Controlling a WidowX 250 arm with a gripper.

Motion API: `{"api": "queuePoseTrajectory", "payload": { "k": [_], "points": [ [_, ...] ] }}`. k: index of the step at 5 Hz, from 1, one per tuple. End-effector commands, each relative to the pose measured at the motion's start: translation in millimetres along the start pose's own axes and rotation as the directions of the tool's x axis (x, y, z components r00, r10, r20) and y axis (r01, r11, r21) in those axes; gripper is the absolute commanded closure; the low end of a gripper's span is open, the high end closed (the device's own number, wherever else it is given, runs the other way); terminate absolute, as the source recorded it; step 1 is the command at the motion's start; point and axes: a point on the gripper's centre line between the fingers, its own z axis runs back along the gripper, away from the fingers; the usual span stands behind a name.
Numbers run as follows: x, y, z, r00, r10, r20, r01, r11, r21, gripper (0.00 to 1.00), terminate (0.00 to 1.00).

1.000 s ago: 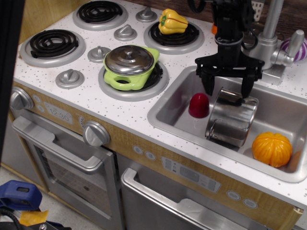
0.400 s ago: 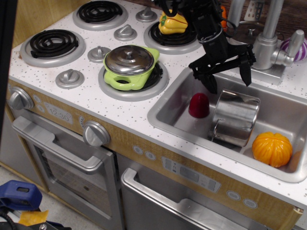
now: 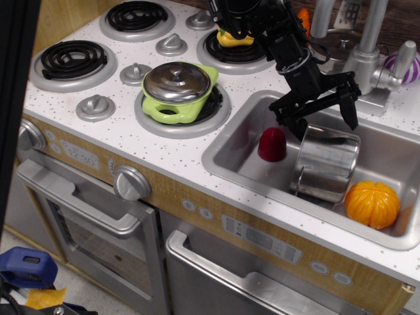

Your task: Flip pot upright in sink

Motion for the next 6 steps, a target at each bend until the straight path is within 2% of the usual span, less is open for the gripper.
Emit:
{"api": "queuePoseTrajectory", "payload": {
  "k": [1, 2, 3, 4, 5, 6],
  "points": [
    [-3.1, -12.8, 4.2, 0.999, 0.016, -0.029, -0.020, 0.991, -0.133, 0.00, 0.00],
    [-2.8, -13.8, -1.8, 0.997, 0.027, -0.070, -0.039, 0.984, -0.176, 1.00, 0.00],
    [1.1, -13.0, -1.9, 0.997, 0.015, -0.071, -0.028, 0.983, -0.184, 1.00, 0.00],
    [4.9, -14.5, 0.6, 0.999, -0.005, -0.041, -0.002, 0.986, -0.166, 1.00, 0.00],
    [9.6, -24.5, 10.5, 0.999, -0.033, 0.026, 0.035, 0.996, -0.085, 1.00, 0.00],
    [10.3, -31.7, 17.8, 0.998, -0.029, 0.055, 0.032, 0.999, -0.041, 1.00, 0.00]
  ]
}}
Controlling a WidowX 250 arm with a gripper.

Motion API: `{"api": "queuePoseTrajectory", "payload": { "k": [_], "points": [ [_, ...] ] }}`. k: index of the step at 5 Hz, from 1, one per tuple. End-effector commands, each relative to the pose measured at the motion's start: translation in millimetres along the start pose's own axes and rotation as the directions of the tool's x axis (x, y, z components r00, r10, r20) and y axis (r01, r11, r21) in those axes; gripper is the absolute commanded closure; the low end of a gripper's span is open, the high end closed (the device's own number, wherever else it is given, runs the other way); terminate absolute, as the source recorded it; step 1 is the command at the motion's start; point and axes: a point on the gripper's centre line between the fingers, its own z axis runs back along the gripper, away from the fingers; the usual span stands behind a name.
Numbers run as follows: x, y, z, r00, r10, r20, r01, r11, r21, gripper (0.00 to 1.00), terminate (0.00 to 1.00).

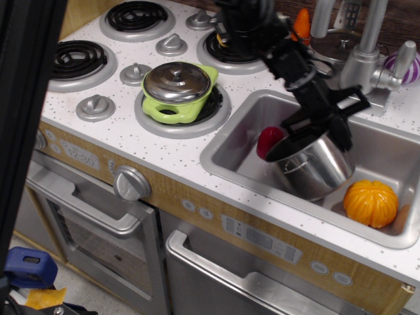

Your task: Flip pot upright in sink

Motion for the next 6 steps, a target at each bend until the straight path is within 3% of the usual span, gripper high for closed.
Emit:
{"api": "queuePoseTrajectory", "payload": {
  "k": [1, 2, 3, 5, 6],
  "points": [
    [10.7, -42.1, 41.5, 0.982, -0.080, 0.170, 0.072, 0.996, 0.051, 1.00, 0.00],
    [6.3, -47.9, 36.3, 0.934, -0.194, 0.298, 0.116, 0.959, 0.260, 0.00, 0.00],
    [3.8, -50.4, 30.6, 0.908, -0.247, 0.337, 0.131, 0.934, 0.331, 0.00, 0.00],
    [3.8, -50.4, 30.6, 0.908, -0.247, 0.337, 0.131, 0.934, 0.331, 0.00, 0.00],
    [3.8, -50.4, 30.6, 0.908, -0.247, 0.337, 0.131, 0.934, 0.331, 0.00, 1.00]
  ]
}}
